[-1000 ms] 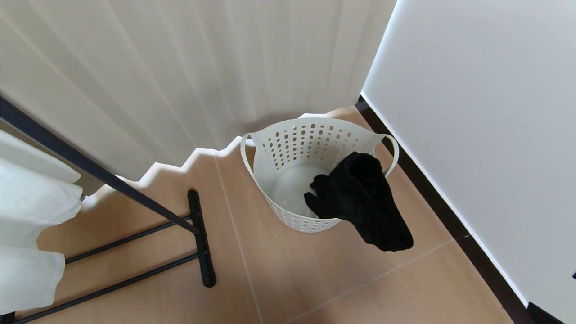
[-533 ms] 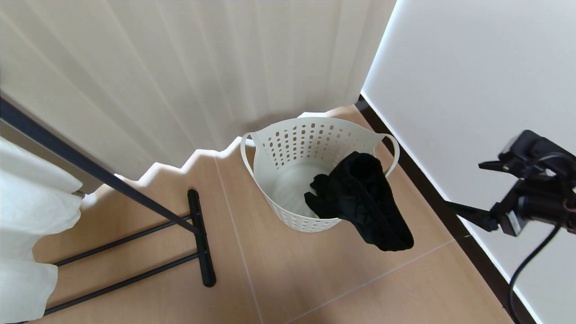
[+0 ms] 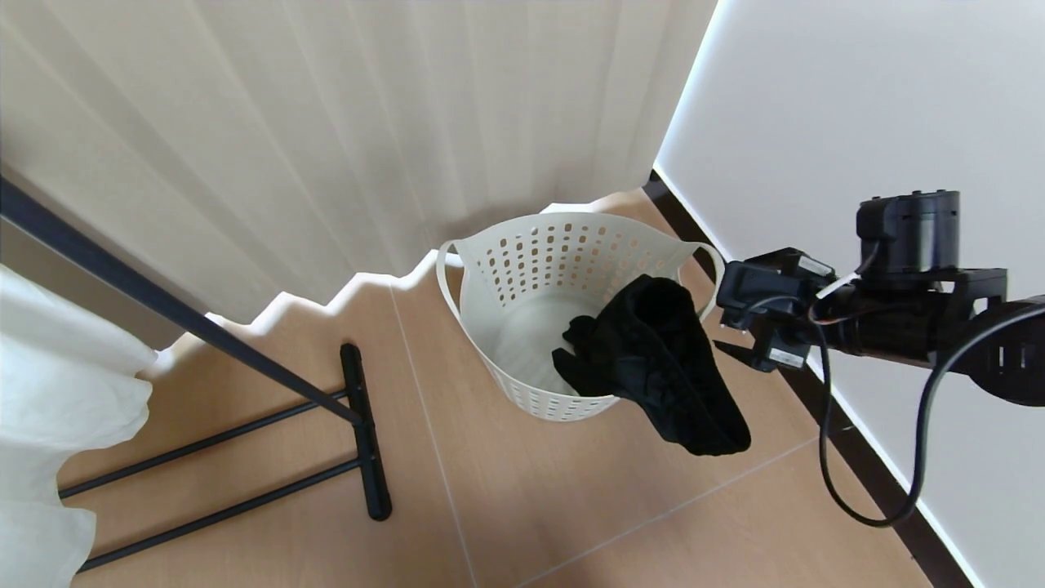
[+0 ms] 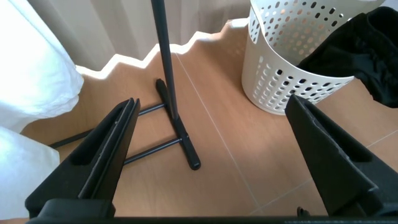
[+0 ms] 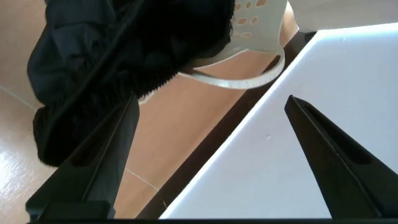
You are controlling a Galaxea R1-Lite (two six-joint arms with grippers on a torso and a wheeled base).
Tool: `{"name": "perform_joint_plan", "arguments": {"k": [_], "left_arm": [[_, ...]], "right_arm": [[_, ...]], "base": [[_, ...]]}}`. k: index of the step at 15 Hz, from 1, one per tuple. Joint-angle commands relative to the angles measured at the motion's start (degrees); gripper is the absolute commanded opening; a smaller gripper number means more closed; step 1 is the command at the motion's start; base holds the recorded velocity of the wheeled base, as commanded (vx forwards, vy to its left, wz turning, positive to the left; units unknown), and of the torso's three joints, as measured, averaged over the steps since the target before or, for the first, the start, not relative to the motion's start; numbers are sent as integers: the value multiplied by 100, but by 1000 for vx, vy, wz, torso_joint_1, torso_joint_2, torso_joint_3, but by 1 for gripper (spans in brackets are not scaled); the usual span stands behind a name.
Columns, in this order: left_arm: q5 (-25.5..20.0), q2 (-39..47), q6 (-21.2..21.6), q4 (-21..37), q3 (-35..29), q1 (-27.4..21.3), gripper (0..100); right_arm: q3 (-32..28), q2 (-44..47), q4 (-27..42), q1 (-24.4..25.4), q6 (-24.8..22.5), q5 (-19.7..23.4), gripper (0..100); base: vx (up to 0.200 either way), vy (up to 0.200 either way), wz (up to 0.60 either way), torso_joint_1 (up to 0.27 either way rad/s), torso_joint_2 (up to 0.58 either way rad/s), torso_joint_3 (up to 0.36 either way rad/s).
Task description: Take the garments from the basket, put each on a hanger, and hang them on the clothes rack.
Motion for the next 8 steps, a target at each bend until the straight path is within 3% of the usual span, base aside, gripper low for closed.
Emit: {"name": "perform_joint_plan", "arguments": {"k": [1,8], "left_arm": [[2,7,-1,-4,0,1,100],[2,7,-10,-4,0,1,100]], "right_arm": [[-383,539,-59,236,86,-172,100],[-1587,1620,-252,227,376,-805,100]], "base": [[0,0,0,0,0,0],[0,0,0,0,0,0]]}}
